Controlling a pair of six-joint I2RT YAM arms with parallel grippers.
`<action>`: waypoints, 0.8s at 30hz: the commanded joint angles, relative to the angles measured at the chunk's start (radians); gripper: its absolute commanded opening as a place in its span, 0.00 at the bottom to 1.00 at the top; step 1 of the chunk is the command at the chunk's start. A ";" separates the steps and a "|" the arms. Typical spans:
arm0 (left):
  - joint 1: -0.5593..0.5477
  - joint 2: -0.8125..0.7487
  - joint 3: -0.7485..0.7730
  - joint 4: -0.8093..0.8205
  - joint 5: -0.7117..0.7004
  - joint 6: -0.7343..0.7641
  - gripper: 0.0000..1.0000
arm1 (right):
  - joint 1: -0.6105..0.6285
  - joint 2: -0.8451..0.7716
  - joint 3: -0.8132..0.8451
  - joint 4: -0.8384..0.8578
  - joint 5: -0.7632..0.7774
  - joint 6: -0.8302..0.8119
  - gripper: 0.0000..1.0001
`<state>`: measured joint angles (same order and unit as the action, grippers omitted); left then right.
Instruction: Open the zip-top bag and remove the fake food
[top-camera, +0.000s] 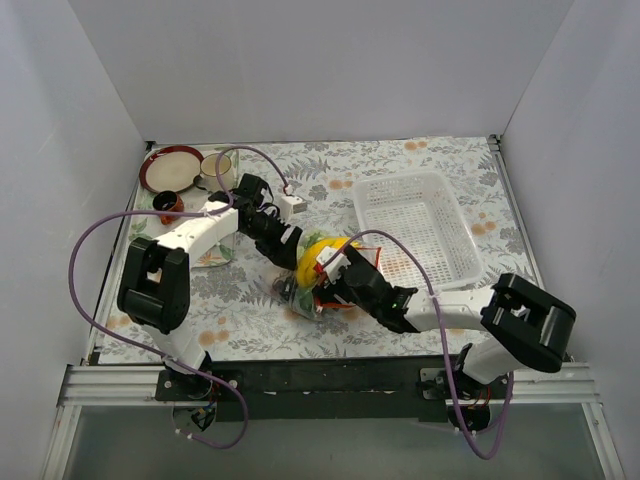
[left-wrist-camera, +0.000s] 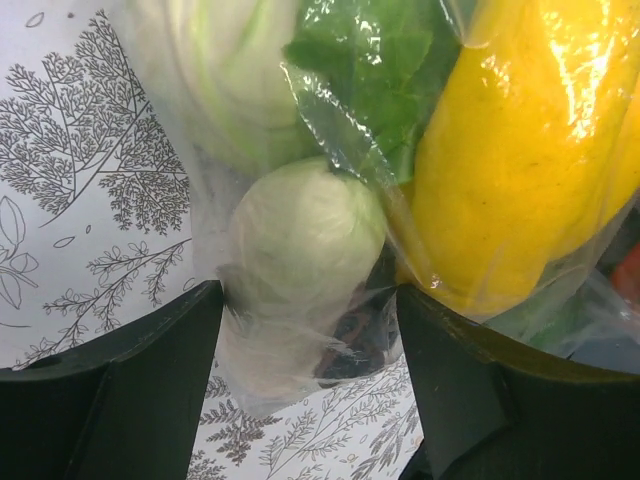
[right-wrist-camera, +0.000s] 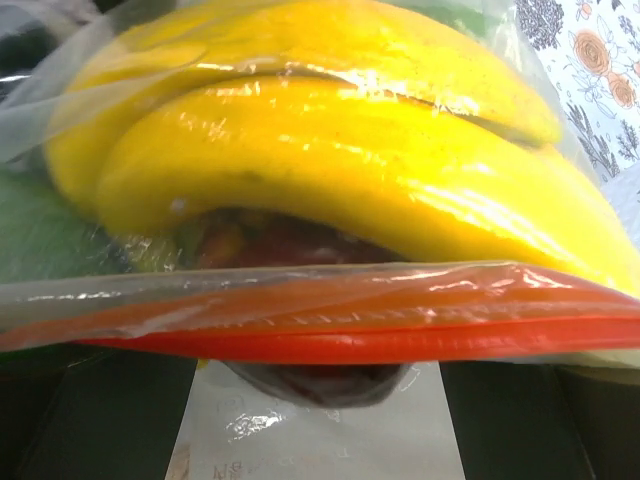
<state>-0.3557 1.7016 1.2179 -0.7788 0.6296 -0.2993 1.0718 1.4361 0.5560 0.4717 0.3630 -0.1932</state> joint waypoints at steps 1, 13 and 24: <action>-0.035 0.012 -0.003 -0.017 0.079 -0.006 0.68 | 0.007 0.093 0.010 0.222 -0.004 -0.017 0.99; -0.006 0.010 0.046 -0.043 0.002 0.035 0.00 | 0.007 0.057 -0.030 0.130 -0.021 0.031 0.62; 0.033 -0.006 0.114 0.013 -0.201 0.071 0.00 | 0.007 -0.061 -0.016 0.021 -0.079 0.047 0.08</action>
<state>-0.3477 1.7279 1.2915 -0.8238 0.5343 -0.2592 1.0695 1.4403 0.5228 0.5179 0.3328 -0.1635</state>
